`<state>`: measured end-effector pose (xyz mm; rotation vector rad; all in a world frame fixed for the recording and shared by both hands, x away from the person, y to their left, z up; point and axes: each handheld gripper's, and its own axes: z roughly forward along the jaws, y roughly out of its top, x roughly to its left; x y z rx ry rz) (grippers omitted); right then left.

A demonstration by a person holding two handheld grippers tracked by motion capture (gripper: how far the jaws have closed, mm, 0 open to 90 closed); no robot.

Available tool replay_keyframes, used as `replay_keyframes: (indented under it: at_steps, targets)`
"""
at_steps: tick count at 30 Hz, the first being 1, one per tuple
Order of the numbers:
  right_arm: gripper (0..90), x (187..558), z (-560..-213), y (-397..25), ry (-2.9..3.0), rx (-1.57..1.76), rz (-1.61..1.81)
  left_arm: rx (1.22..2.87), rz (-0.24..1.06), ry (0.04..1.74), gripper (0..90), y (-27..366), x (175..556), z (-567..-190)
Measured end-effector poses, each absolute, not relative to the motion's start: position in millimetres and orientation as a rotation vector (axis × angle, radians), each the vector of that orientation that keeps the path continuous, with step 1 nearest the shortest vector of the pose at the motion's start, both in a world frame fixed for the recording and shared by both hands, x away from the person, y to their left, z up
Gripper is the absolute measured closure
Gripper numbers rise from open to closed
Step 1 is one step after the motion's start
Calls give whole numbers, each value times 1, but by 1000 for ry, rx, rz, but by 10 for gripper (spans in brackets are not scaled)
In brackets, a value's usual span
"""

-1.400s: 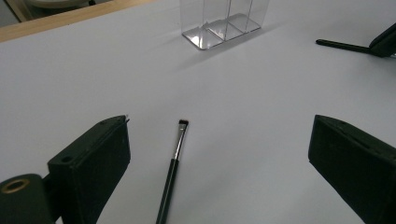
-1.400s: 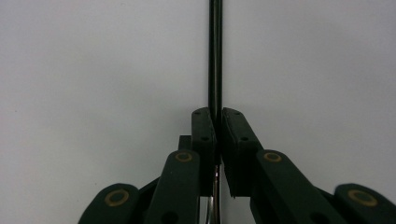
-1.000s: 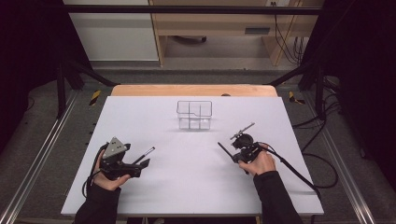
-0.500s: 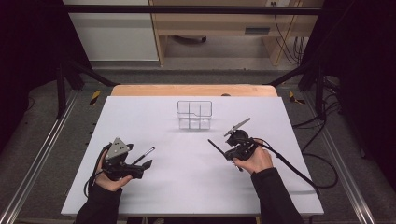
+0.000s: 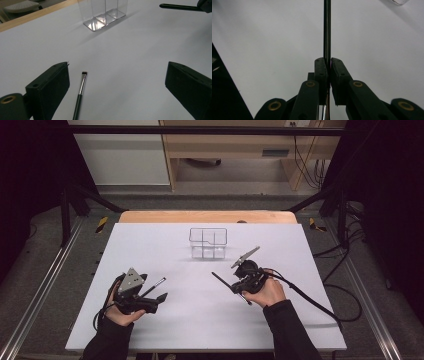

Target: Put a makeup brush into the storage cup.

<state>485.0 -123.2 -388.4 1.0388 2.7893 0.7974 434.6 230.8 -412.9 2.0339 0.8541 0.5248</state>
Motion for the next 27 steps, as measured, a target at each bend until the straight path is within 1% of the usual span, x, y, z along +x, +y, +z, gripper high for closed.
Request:
replay_keyframes:
  at_steps: [20, 27]
  targets:
    - [843, 477, -373, -108, 2861, 927, 876, 2121, 570, 691, 44, 207, 434, -393]
    - [843, 474, -370, -103, 2881, 893, 885, 2196, 608, 631, 44, 192, 437, -384]
